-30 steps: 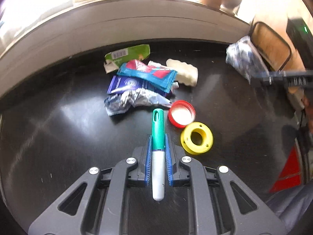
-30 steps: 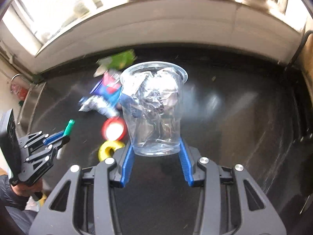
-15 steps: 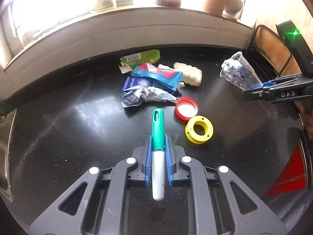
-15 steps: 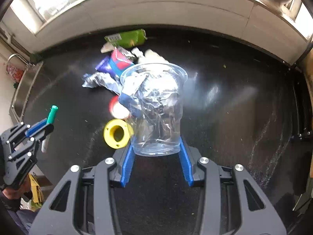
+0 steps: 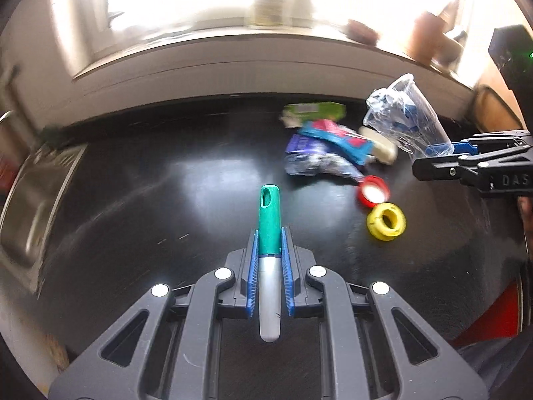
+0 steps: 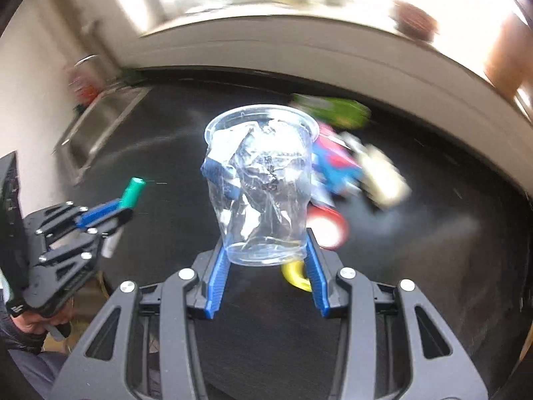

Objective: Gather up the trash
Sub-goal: 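Carry marker and cup to the bin and open both tools over it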

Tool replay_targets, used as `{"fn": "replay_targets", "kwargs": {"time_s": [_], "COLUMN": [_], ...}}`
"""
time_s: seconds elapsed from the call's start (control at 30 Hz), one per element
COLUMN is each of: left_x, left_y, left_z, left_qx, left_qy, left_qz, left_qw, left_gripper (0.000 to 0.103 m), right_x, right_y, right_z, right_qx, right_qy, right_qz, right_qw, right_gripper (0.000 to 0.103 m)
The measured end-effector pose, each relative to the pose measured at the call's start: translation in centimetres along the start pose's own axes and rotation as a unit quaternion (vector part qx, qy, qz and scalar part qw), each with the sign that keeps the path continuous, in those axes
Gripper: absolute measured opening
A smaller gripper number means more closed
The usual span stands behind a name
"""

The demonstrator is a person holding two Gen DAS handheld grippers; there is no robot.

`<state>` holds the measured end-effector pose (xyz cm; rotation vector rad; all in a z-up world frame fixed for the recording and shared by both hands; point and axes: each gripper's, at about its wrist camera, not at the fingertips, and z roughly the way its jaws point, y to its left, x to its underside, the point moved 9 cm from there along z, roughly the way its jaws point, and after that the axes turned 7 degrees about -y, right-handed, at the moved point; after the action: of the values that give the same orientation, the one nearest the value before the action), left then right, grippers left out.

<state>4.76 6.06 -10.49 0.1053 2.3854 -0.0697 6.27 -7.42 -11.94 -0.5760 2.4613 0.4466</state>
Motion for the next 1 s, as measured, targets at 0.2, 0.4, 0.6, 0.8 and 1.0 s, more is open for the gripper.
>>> {"fn": "replay_targets", "kwargs": {"time_s": [0.2,0.4,0.6,0.8,1.0], "left_x": [3.8,10.6,19.4,27.8,32.4], "left_y": [8.2,16.9,23.2,27.1,29.9], "left_z": [-4.9,-10.5,-15.1,-17.8,-17.5], "left_qx": [-0.08,-0.167,-0.236,-0.273,-0.275], "left_qy": [-0.002,0.006,0.027,0.047,0.044], "left_qz": [-0.082,-0.175,-0.261,-0.329,-0.358], "left_qw": [0.9934,0.9704,0.9356,0.9029,0.891], "left_gripper": [0.013,0.013,0.013,0.013,0.013], "right_x": [-2.3,-1.4,2.8,8.1,11.0], "right_y": [13.0,26.6,37.8,45.9,49.9], "right_z": [2.0,4.6,7.1,10.4,14.2], "right_qx": [-0.093,-0.179,-0.251,-0.279,-0.271], "right_qy": [0.002,0.036,0.086,0.137,0.175], "right_qz": [-0.103,-0.206,-0.286,-0.351,-0.378], "right_qw": [0.99,0.961,0.921,0.883,0.867], "right_gripper": [0.043,0.043,0.043,0.043,0.043]}}
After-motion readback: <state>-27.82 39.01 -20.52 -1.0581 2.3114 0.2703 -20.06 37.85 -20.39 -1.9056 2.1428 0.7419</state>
